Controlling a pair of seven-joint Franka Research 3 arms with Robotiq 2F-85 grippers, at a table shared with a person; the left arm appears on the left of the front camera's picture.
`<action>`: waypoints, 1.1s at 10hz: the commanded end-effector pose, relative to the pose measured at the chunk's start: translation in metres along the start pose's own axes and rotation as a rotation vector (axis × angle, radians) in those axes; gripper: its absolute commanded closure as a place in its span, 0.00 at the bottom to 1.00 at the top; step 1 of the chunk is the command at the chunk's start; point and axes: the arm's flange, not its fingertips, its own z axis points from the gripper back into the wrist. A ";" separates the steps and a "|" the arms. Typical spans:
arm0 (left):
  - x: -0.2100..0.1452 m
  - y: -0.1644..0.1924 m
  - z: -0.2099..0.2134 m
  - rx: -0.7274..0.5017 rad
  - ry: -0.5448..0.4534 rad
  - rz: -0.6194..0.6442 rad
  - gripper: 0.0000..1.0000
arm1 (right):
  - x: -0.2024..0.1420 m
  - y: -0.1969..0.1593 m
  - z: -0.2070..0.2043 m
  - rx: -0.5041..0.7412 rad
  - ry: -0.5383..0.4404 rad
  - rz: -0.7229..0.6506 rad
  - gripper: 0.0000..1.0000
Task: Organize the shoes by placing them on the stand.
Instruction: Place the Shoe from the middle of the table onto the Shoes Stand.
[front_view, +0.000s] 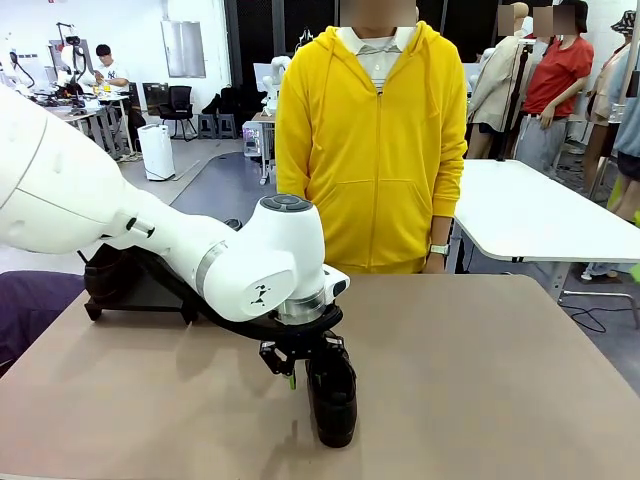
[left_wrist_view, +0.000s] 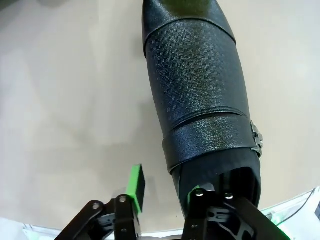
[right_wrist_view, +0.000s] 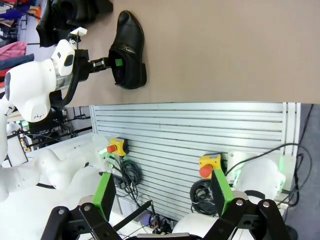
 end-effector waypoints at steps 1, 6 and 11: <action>0.002 -0.006 0.000 0.032 -0.022 0.005 1.00 | 0.002 0.003 0.003 0.034 0.004 0.024 0.00; -0.004 -0.010 0.012 0.015 -0.054 -0.041 1.00 | 0.002 0.003 0.003 0.034 0.004 0.024 0.00; -0.055 0.012 0.141 -0.066 -0.150 -0.368 1.00 | 0.002 0.003 0.003 0.034 0.004 0.024 0.00</action>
